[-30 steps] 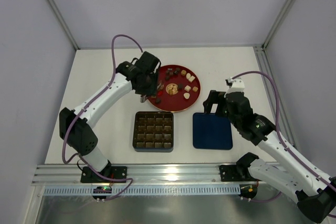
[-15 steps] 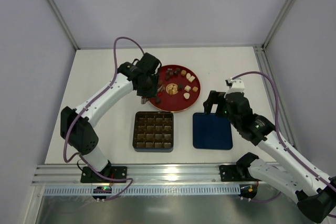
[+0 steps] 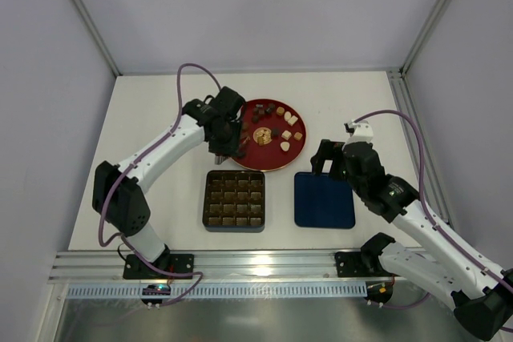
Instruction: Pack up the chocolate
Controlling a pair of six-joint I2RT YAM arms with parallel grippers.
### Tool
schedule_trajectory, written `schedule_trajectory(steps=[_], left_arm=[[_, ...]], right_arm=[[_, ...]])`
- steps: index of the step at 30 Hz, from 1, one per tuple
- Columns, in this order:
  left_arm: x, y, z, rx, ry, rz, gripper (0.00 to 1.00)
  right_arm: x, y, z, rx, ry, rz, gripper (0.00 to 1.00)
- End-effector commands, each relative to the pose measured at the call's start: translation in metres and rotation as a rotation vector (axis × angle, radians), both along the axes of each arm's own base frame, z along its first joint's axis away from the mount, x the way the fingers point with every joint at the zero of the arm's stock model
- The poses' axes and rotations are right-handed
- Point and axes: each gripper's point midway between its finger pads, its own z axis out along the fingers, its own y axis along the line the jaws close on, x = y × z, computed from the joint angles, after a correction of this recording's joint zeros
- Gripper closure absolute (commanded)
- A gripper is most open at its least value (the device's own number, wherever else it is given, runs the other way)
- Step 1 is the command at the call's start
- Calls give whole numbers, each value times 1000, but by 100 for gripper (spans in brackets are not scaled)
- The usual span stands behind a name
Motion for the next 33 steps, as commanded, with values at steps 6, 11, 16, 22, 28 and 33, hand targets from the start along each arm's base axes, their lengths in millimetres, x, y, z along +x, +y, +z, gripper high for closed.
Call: schedule_trajectory(steps=[6,11,16,22,28,33], left_arm=[[18,-13,4,-23,-44,-14,62],[24,-13,3,-5,-56,-11,62],[27,-13,-2,9,-50,-13,62],[32,-16,-2,10,-48,-16,63],[32,-17,1,10,-50,-22,64],[31,-17,-1,11,-39,-27,69]], right_arm=[[1,-4,6,13,-34,-26,0],[0,-6,6,7,-34,-34,0],[1,-6,4,5,-33,-33,0],[1,-8,4,-4,-35,-39,0],[0,-10,5,-5,-39,-42,0],[0,-8,3,-3,-33,-38,0]])
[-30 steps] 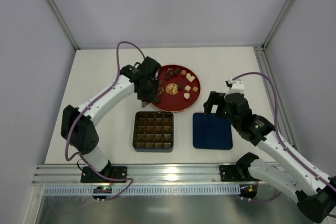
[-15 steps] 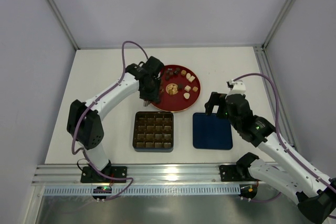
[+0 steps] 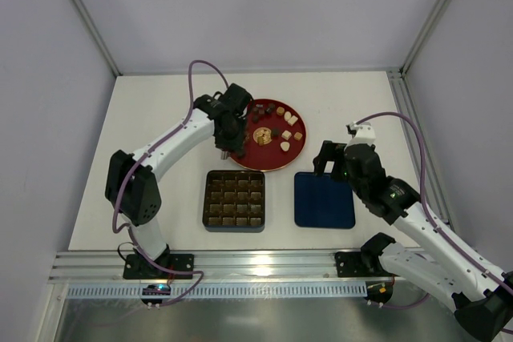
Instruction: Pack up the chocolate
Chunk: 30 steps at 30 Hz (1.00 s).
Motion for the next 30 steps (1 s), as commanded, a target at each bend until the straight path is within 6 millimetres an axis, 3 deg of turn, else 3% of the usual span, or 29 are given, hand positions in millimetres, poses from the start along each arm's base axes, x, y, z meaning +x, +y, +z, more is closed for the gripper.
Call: schedule_trajectory(steps=[1,16,25,30], left_arm=[[8,-6,15,-24,-43,-14,69],[11,-6,30,-30,-70,-17,73],[6,-3,17,-9,-41,-24,73],[9,-9,26,-44,-60,-23,67]], right_arm=[[2,-1,7,14,-29,-17,0],[3,-1,9,10,-33,-12,0],[4,1,7,13,-28,-10,0],[5,2,8,10,-32,-7,0]])
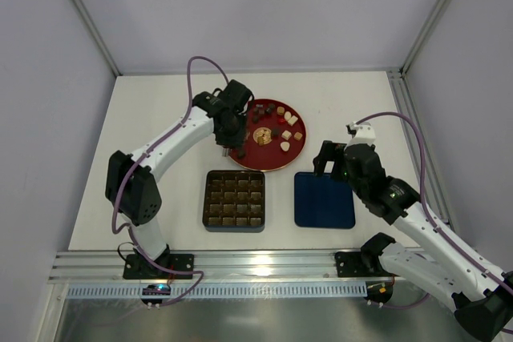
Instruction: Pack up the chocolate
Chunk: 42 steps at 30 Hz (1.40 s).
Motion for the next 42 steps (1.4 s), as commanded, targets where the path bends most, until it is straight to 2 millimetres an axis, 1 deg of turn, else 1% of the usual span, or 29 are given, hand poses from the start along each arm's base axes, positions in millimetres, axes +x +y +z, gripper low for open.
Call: schedule_trajectory(steps=[1,3,8,11,12,13,15,16,18,24,31,34,42], left_arm=[[4,-7,16,-38,-38,-20,66],[6,-10,22,-52,-47,-22,65],[5,-18,24,-73,-43,-37,63],[3,-27,27,-88,-50,-51,62],[5,-30,31,-96,-62,-52,61],[5,-33,29,-99,-58,-54,60],[5,-36,28,-101,-53,-52,60],[5,-38,23,-87,-40,-54,59],[6,-38,20,-73,-40,-49,57],[8,-39,13,-54,-32,-38,57],[7,-47,4,-52,-20,-55,59],[6,-46,0,-40,-13,-48,62],[7,-39,-5,0,-12,-42,62]], right_arm=[[5,1,8,9,-32,-10,0],[6,2,7,6,-29,-8,0],[6,2,5,8,-24,-9,0],[6,2,4,7,-23,-10,0],[6,1,4,6,-23,-13,0],[6,2,5,8,-23,-11,0],[6,2,3,3,-18,-10,0],[6,2,3,4,-19,-12,0],[6,2,4,4,-21,-10,0],[5,-1,3,-6,-22,-18,0],[3,-2,2,-4,-20,-19,0],[2,-3,3,-3,-25,-21,0],[2,-4,2,-3,-23,-21,0]])
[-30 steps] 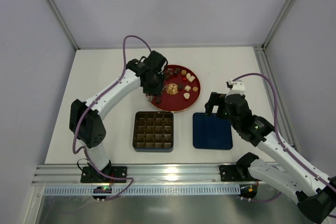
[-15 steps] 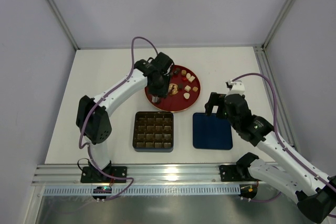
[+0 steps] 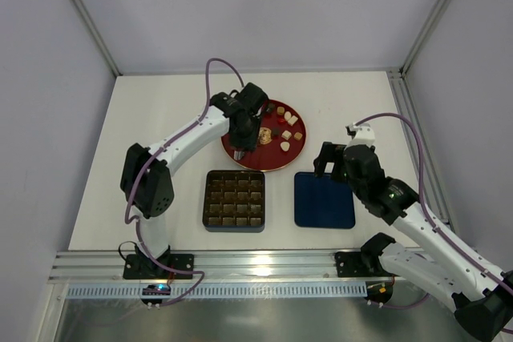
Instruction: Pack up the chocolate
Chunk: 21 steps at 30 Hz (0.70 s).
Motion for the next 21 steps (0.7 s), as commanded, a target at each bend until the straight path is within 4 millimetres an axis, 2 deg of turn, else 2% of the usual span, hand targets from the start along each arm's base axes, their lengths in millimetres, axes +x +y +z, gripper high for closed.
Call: schedule_trajectory(steps=[1,8,13,21], left_arm=[[7,-1,10,3,-43,0,62],[3,2,15,16,-48,-4,63],[3,3,17,19,-50,-6,71],[8,5,28,23,-79,-6,74]], right_arm=[[3,-2,6,8,-30,-17,0],[2,-4,8,10,-41,-20,0],[1,-2,7,14,-31,-15,0],[1,-4,9,10,-38,-21,0]])
